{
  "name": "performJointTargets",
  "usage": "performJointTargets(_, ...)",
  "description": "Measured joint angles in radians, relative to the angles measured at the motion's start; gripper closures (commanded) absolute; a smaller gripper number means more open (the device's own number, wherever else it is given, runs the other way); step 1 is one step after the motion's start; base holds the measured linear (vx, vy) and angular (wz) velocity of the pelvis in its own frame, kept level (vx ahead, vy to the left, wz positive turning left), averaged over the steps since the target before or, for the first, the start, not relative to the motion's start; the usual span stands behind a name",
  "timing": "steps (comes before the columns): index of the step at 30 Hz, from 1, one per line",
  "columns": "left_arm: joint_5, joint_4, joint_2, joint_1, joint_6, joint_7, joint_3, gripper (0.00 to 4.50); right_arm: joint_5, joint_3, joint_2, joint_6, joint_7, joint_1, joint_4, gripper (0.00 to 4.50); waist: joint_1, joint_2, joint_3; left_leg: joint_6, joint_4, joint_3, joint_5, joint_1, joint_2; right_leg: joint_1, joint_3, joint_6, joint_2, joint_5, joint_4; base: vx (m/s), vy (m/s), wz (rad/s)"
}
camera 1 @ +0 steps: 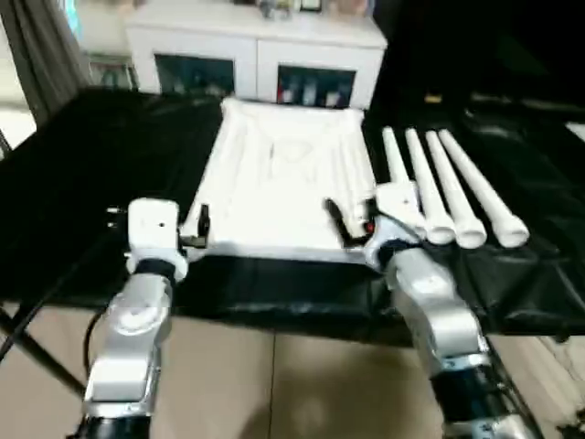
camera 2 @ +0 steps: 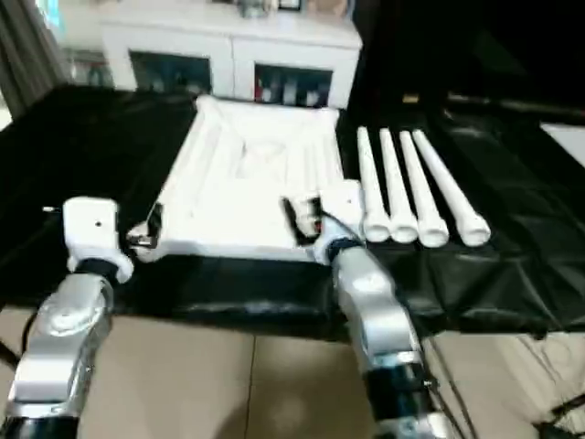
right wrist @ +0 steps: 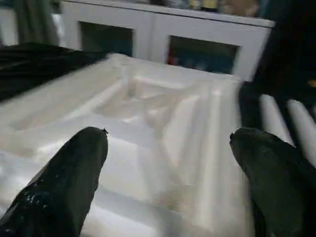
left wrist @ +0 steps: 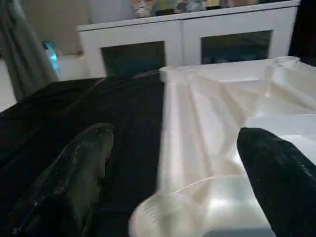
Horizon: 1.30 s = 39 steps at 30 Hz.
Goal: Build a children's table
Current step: Move to table
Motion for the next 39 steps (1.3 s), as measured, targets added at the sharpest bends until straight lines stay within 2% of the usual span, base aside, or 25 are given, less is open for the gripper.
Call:
performJointTargets(1, -0.001, 0.001, -0.008, 0.0, -0.001, -0.005, -0.021, 0.02, -0.002, -0.012, -0.011, 0.0, -0.003, 0.0, 0.002, 0.09, 0.009, 0.005, -0.002, 0.024, 0.008, -0.001, -0.011, -0.005, 0.0, 0.003, 0.0, -0.002, 0.001, 0.001, -0.009, 0.134, -0.048, 0.14)
performJointTargets(2, -0.001, 0.001, -0.011, -0.001, -0.001, -0.01, -0.035, 0.02, -0.006, -0.035, -0.018, 0.0, -0.01, 0.0, 0.001, 0.09, 0.018, 0.01, -0.005, 0.03, 0.022, -0.004, -0.013, -0.019, 0.006, 0.006, -0.002, -0.002, 0.006, 0.001, -0.017, 0.091, -0.022, 0.04)
performJointTargets(3, -0.001, 0.002, -0.01, -0.001, -0.001, -0.012, -0.036, 0.02, -0.007, -0.042, -0.019, 0.0, -0.015, 0.0, 0.001, 0.09, 0.023, 0.018, -0.008, 0.033, 0.012, -0.008, -0.007, -0.026, 0.018, 0.012, -0.009, -0.003, 0.016, 0.001, -0.024, 0.091, -0.01, 0.01)
performJointTargets(4, -0.002, 0.006, -0.003, -0.001, -0.001, -0.016, -0.033, 0.02, -0.006, -0.046, -0.012, 0.001, -0.017, 0.0, 0.0, 0.09, 0.028, 0.028, -0.01, -0.01, 0.011, -0.01, 0.008, -0.03, 0.031, 0.015, -0.014, -0.006, 0.027, -0.002, -0.025, 0.123, 0.005, -0.02)
performJointTargets(5, -0.002, 0.015, 0.01, -0.002, -0.001, -0.021, -0.025, 0.02, -0.005, -0.046, -0.001, 0.001, -0.017, -0.001, -0.002, 0.09, 0.022, 0.033, -0.01, -0.038, 0.007, -0.009, 0.004, -0.017, 0.037, 0.007, -0.014, -0.015, 0.03, -0.006, -0.028, 0.123, 0.005, -0.02)
performJointTargets(6, -0.002, 0.024, 0.017, 0.005, 0.0, -0.025, -0.015, 0.02, -0.002, -0.027, 0.013, 0.003, -0.014, -0.006, -0.002, 0.09, 0.024, 0.025, -0.013, -0.043, 0.001, 0.011, 0.003, -0.005, 0.038, -0.006, -0.004, -0.042, 0.027, -0.011, -0.007, 0.151, 0.015, -0.27)
performJointTargets(7, -0.002, 0.037, 0.031, 0.007, 0.001, -0.028, -0.005, 0.02, 0.001, -0.009, 0.024, 0.003, -0.013, -0.006, -0.004, 0.09, 0.025, 0.025, -0.013, -0.046, 0.001, 0.026, -0.004, 0.006, 0.039, -0.02, -0.002, -0.053, 0.023, -0.012, 0.017, 0.108, 0.017, -0.52)
performJointTargets(8, -0.002, 0.041, 0.037, 0.007, 0.001, -0.036, -0.004, 0.02, 0.0, 0.006, 0.015, 0.003, -0.013, -0.005, -0.007, 0.09, 0.028, 0.017, -0.014, -0.048, 0.0, 0.055, -0.014, 0.021, 0.039, -0.043, -0.005, -0.051, 0.008, -0.008, 0.032, 0.108, 0.017, -0.52)
performJointTargets(9, -0.002, 0.04, 0.033, 0.007, 0.0, -0.039, -0.007, 0.02, -0.002, 0.004, 0.001, 0.002, -0.014, -0.006, -0.011, 0.09, 0.028, 0.006, -0.013, -0.052, 0.0, 0.084, -0.019, 0.032, 0.04, -0.059, -0.001, -0.029, -0.004, 0.006, 0.027, 0.07, -0.003, -0.48)
performJointTargets(10, -0.002, 0.041, 0.029, 0.007, 0.0, -0.046, -0.014, 0.02, -0.005, -0.003, -0.019, 0.003, -0.015, -0.003, -0.012, 0.09, 0.03, -0.004, -0.014, -0.056, 0.002, 0.107, -0.022, 0.036, 0.039, -0.062, 0.024, -0.015, 0.001, 0.01, 0.032, 0.098, -0.027, -0.44)
performJointTargets(11, -0.002, 0.041, 0.017, 0.006, -0.001, -0.051, -0.03, 0.02, -0.008, -0.026, -0.038, 0.004, -0.018, -0.002, -0.012, 0.09, 0.037, -0.006, -0.012, -0.047, 0.006, 0.087, -0.023, 0.022, 0.04, -0.066, 0.044, -0.007, 0.014, 0.017, 0.03, 0.098, -0.027, -0.44)
performJointTargets(12, -0.003, 0.045, 0.007, -0.002, -0.001, -0.059, -0.059, 0.02, -0.008, -0.047, -0.051, 0.004, -0.02, 0.005, -0.011, 0.09, 0.037, -0.003, -0.013, -0.038, 0.003, 0.046, -0.021, 0.007, 0.031, -0.068, 0.044, -0.005, 0.021, 0.02, 0.028, 0.076, -0.028, -0.2)
performJointTargets(13, -0.003, 0.043, 0.0, 0.0, -0.002, -0.062, -0.074, 0.02, -0.009, -0.068, -0.063, 0.006, -0.021, 0.006, -0.008, 0.09, 0.037, -0.002, -0.013, -0.046, 0.007, 0.024, -0.016, -0.006, 0.03, -0.07, 0.045, -0.005, 0.032, 0.023, 0.029, 0.0, 0.0, 0.0)
performJointTargets(14, -0.003, 0.046, 0.004, 0.001, -0.002, -0.063, -0.073, 0.02, -0.01, -0.075, -0.062, 0.006, -0.02, 0.005, -0.009, 0.09, 0.029, -0.002, -0.013, -0.069, 0.008, 0.011, -0.004, -0.018, 0.033, -0.072, 0.045, -0.006, 0.041, 0.026, 0.029, 0.0, 0.0, 0.0)
performJointTargets(15, -0.003, 0.047, 0.01, 0.001, -0.002, -0.063, -0.069, 0.02, -0.01, -0.074, -0.059, 0.006, -0.018, 0.005, -0.009, 0.09, 0.025, -0.002, -0.013, -0.074, 0.009, 0.006, -0.002, -0.022, 0.035, -0.073, 0.044, -0.006, 0.045, 0.027, 0.025, -0.051, -0.032, -0.03)
performJointTargets(17, -0.003, 0.047, 0.014, 0.001, -0.002, -0.061, -0.056, 0.02, -0.01, -0.063, -0.046, 0.006, -0.015, 0.005, -0.009, 0.09, 0.024, 0.0, -0.012, -0.081, -0.001, 0.002, 0.002, -0.022, 0.038, -0.071, 0.043, -0.009, 0.047, 0.037, 0.009, 0.0, 0.0, 0.0)
performJointTargets(20, -0.003, 0.047, 0.013, 0.001, -0.002, -0.06, -0.051, 0.02, -0.01, -0.031, -0.044, 0.006, -0.014, 0.004, -0.009, 0.09, 0.026, 0.001, -0.009, -0.082, -0.009, 0.007, 0.007, -0.018, 0.041, -0.063, 0.042, -0.018, 0.046, 0.045, -0.008, -0.04, 0.005, 0.01)
performJointTargets(24, -0.003, 0.046, 0.011, 0.006, -0.002, -0.057, -0.046, 0.02, -0.01, -0.026, -0.043, 0.006, -0.012, 0.002, -0.009, 0.09, 0.026, 0.0, -0.008, -0.075, -0.009, 0.026, 0.017, -0.017, 0.05, -0.059, 0.042, -0.018, 0.043, 0.057, -0.016, -0.064, 0.017, 0.05)
performJointTargets(30, -0.003, 0.044, 0.01, 0.01, -0.002, -0.056, -0.046, 0.02, -0.01, -0.025, -0.037, 0.006, 0.001, 0.002, -0.009, 0.09, 0.023, -0.001, -0.007, -0.074, -0.009, 0.029, 0.02, -0.016, 0.05, -0.058, 0.043, -0.015, 0.041, 0.067, -0.022, 0.0, 0.0, 0.0)
performJointTargets(31, -0.003, 0.044, 0.01, 0.01, -0.002, -0.056, -0.046, 0.02, -0.01, -0.025, -0.037, 0.006, 0.001, 0.002, -0.009, 0.09, 0.023, -0.001, -0.006, -0.074, -0.01, 0.029, 0.02, -0.01, 0.05, -0.057, 0.043, -0.013, 0.041, 0.065, -0.022, 0.0, 0.0, 0.0)
performJointTargets(33, -0.003, 0.044, 0.01, 0.015, -0.002, -0.056, -0.045, 0.02, -0.01, -0.023, -0.037, 0.006, 0.0, 0.002, -0.009, 0.09, 0.02, 0.0, -0.002, -0.074, -0.019, 0.031, 0.019, 0.005, 0.05, -0.046, 0.043, -0.008, 0.042, 0.061, -0.028, 0.0, 0.0, 0.0)
performJointTargets(36, -0.003, 0.042, 0.008, 0.019, -0.002, -0.056, -0.046, 0.02, -0.009, -0.024, -0.038, 0.006, 0.0, 0.002, -0.008, 0.09, 0.013, 0.001, 0.0, -0.074, -0.042, 0.033, 0.019, 0.028, 0.05, -0.022, 0.04, -0.008, 0.043, 0.061, -0.05, 0.017, -0.003, 0.0)
performJointTargets(37, -0.003, 0.042, 0.007, 0.019, -0.002, -0.056, -0.046, 0.02, -0.009, -0.024, -0.037, 0.006, 0.001, 0.002, -0.008, 0.09, 0.012, 0.001, 0.0, -0.074, -0.049, 0.033, 0.019, 0.034, 0.05, -0.015, 0.039, -0.008, 0.043, 0.061, -0.056, 0.061, -0.005, 0.01)
performJointTargets(39, -0.003, 0.036, 0.006, 0.019, -0.002, -0.056, -0.047, 0.02, -0.01, -0.024, -0.037, 0.006, 0.001, 0.002, -0.008, 0.09, 0.008, 0.001, -0.002, -0.074, -0.053, 0.035, 0.019, 0.034, 0.05, -0.011, 0.039, -0.015, 0.044, 0.058, -0.058, 0.067, -0.001, 0.0)
